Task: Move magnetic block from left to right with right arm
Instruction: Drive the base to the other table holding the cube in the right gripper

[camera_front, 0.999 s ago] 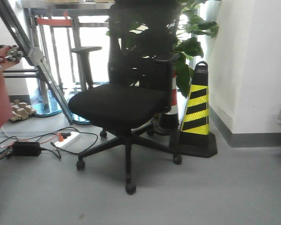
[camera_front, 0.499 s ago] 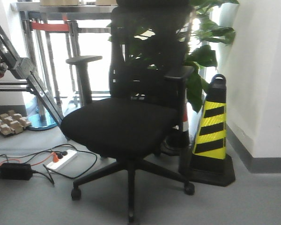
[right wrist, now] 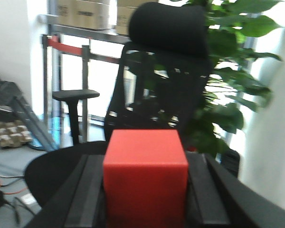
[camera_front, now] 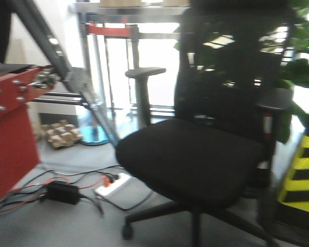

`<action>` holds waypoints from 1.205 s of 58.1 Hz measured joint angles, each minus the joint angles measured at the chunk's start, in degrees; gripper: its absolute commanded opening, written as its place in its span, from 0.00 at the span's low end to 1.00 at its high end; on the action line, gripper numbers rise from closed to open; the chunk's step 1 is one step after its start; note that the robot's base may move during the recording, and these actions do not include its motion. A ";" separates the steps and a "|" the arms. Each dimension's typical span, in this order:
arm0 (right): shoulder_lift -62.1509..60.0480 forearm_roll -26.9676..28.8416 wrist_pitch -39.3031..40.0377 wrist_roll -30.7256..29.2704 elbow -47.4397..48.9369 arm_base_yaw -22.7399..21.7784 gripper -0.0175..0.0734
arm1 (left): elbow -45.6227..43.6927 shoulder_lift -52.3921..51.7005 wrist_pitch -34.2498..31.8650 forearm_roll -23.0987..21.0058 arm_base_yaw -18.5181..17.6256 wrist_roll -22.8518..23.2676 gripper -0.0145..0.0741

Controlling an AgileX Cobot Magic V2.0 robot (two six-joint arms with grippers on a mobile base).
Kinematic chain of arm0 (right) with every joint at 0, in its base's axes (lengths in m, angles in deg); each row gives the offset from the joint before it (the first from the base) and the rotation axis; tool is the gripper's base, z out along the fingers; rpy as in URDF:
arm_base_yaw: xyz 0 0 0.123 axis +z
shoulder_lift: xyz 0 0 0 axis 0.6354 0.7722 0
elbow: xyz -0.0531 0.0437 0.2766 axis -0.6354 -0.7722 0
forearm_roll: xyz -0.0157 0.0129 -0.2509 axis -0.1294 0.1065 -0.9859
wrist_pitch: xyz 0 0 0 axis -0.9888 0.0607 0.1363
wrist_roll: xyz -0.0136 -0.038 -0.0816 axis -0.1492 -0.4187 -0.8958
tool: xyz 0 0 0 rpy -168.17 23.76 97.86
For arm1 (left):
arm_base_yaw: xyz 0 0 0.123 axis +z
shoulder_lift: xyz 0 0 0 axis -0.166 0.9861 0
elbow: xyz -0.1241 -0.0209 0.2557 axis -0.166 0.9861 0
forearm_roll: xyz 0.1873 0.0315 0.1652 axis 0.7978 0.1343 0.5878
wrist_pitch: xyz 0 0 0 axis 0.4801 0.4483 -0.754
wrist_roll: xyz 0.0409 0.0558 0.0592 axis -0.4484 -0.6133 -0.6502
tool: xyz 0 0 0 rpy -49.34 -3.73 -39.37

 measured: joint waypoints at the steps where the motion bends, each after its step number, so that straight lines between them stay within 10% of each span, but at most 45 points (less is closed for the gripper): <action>1: 0.00 0.00 0.00 0.00 0.00 0.00 0.39 | 0.00 0.00 0.00 0.00 0.00 0.00 0.03; 70: 0.00 0.00 0.00 0.00 0.00 0.00 0.39 | 0.00 0.00 0.00 0.00 0.00 0.00 0.03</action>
